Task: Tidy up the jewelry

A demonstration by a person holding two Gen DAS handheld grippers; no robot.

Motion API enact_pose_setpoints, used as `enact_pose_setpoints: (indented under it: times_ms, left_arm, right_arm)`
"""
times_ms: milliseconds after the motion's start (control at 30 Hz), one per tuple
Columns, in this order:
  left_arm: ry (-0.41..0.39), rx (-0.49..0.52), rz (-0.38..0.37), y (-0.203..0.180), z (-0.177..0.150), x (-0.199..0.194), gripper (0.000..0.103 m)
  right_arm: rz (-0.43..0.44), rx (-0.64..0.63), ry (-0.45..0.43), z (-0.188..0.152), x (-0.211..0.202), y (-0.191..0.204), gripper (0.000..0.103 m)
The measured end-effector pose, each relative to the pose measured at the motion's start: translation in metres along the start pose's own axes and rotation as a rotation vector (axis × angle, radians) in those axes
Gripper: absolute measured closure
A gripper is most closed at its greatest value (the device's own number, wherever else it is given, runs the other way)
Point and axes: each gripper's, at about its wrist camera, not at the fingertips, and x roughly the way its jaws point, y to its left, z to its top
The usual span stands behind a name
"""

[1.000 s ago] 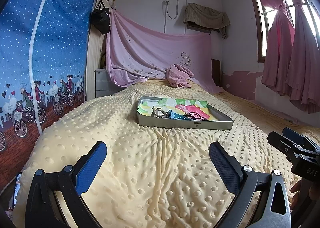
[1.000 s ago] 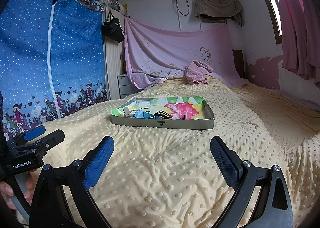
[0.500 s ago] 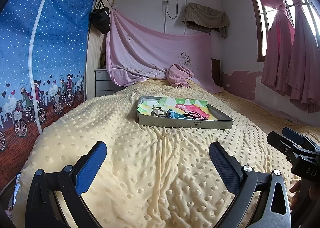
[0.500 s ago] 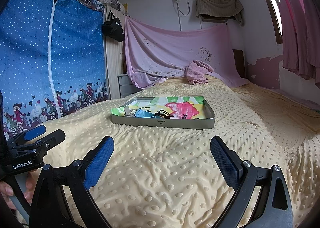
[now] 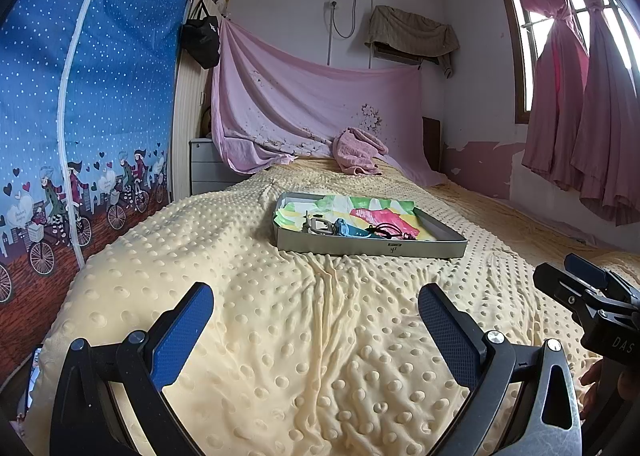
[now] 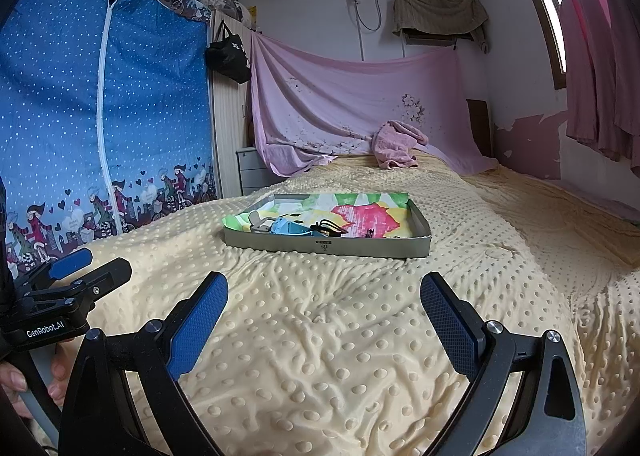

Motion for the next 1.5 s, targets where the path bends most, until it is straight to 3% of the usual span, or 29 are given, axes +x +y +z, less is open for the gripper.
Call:
enact_pose_setpoints:
  times_ms: [1033,1500]
  left_arm:
    - [0.001,-0.004,-0.008,-0.0002,-0.0012,-0.0002,0.0]
    - [-0.002,0.027,0.038,0.0001,-0.0024,0.0018,0.0]
  right_arm:
    - [0.0,-0.001,0.0,0.0,-0.0003,0.001,0.008]
    - [0.0,-0.001,0.002,0.0005,-0.0004,0.0012,0.008]
